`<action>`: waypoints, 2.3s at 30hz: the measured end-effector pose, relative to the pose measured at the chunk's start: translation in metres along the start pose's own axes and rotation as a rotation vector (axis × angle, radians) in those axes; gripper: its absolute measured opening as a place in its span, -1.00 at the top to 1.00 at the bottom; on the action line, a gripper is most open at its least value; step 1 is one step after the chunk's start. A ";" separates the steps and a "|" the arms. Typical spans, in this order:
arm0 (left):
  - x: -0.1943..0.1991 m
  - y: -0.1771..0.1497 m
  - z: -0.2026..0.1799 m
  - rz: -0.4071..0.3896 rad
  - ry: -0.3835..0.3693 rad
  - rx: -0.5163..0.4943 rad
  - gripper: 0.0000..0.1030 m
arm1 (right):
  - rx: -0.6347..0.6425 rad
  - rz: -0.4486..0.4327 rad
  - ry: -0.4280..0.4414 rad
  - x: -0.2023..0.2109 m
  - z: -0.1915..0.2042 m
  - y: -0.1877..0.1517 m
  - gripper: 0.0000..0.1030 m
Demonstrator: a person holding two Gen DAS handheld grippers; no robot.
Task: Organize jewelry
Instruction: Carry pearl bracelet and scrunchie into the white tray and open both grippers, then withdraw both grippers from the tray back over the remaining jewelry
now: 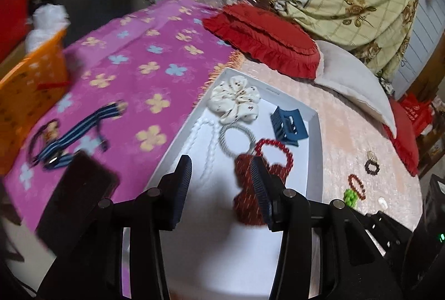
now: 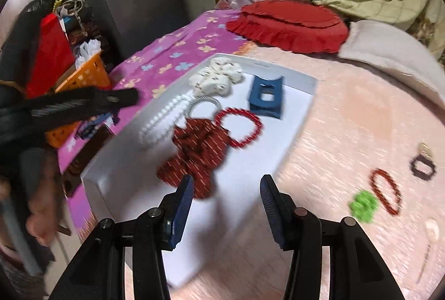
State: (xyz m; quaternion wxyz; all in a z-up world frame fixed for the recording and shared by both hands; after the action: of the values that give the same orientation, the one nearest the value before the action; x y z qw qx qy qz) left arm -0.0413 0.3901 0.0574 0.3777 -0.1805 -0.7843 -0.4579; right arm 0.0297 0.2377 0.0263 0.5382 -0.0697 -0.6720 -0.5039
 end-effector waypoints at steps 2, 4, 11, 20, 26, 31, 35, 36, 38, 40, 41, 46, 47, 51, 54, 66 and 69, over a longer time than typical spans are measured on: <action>0.016 -0.013 0.003 -0.030 0.040 0.004 0.16 | -0.008 0.008 -0.016 0.004 -0.006 -0.010 0.08; 0.028 -0.027 0.003 -0.045 0.059 0.001 0.16 | -0.040 0.008 -0.008 0.012 -0.014 -0.023 0.08; 0.059 -0.074 -0.027 -0.099 0.108 -0.043 0.16 | -0.126 -0.003 -0.017 0.046 -0.037 -0.071 0.08; 0.105 -0.103 -0.099 -0.171 0.058 -0.135 0.15 | -0.210 -0.060 -0.102 0.112 -0.080 -0.116 0.08; 0.133 -0.117 -0.133 -0.218 0.059 -0.195 0.15 | -0.283 -0.112 -0.149 0.151 -0.109 -0.143 0.08; 0.155 -0.126 -0.152 -0.272 0.060 -0.220 0.15 | -0.296 -0.156 -0.185 0.180 -0.120 -0.156 0.08; 0.173 -0.126 -0.155 -0.332 0.067 -0.204 -0.06 | -0.322 -0.192 -0.210 0.201 -0.129 -0.165 0.08; 0.178 -0.126 -0.156 -0.360 0.076 -0.196 -0.17 | -0.327 -0.203 -0.220 0.206 -0.131 -0.168 0.08; 0.187 -0.126 -0.156 -0.416 0.099 -0.184 -0.51 | -0.327 -0.221 -0.245 0.215 -0.133 -0.171 0.08; 0.194 -0.127 -0.157 -0.464 0.108 -0.187 -0.59 | -0.322 -0.239 -0.266 0.223 -0.133 -0.172 0.07; 0.195 -0.128 -0.158 -0.474 0.115 -0.196 -0.59 | -0.318 -0.248 -0.275 0.226 -0.133 -0.172 0.07; 0.179 -0.139 -0.168 -0.378 0.093 -0.291 -0.59 | -0.298 -0.256 -0.291 0.228 -0.127 -0.171 0.07; 0.175 -0.142 -0.170 -0.362 0.086 -0.306 -0.59 | -0.296 -0.253 -0.291 0.227 -0.126 -0.170 0.07; 0.166 -0.155 -0.176 -0.336 0.082 -0.355 -0.59 | -0.288 -0.241 -0.295 0.223 -0.123 -0.171 0.07; 0.161 -0.161 -0.181 -0.321 0.086 -0.385 -0.59 | -0.292 -0.231 -0.296 0.220 -0.124 -0.173 0.07; 0.121 -0.175 -0.184 -0.199 0.092 -0.414 -0.59 | -0.321 -0.186 -0.292 0.199 -0.136 -0.183 0.07; 0.109 -0.177 -0.184 -0.170 0.089 -0.419 -0.57 | -0.335 -0.177 -0.303 0.194 -0.143 -0.188 0.07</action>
State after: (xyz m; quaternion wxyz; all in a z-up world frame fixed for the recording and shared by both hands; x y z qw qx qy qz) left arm -0.1450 0.1342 0.0915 0.3262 -0.1679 -0.6670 -0.6485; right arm -0.0762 -0.0473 0.0545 0.3657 -0.1736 -0.6555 -0.6375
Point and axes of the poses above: each gripper's, at about its wrist camera, not at the fingertips, and x roughly against the way its jaws point, z to its left, y to its top, the point moved 6 cm from there along -x, roughly the way its jaws point, and after that the axes turned 6 degrees about x, right-handed, at the moved point
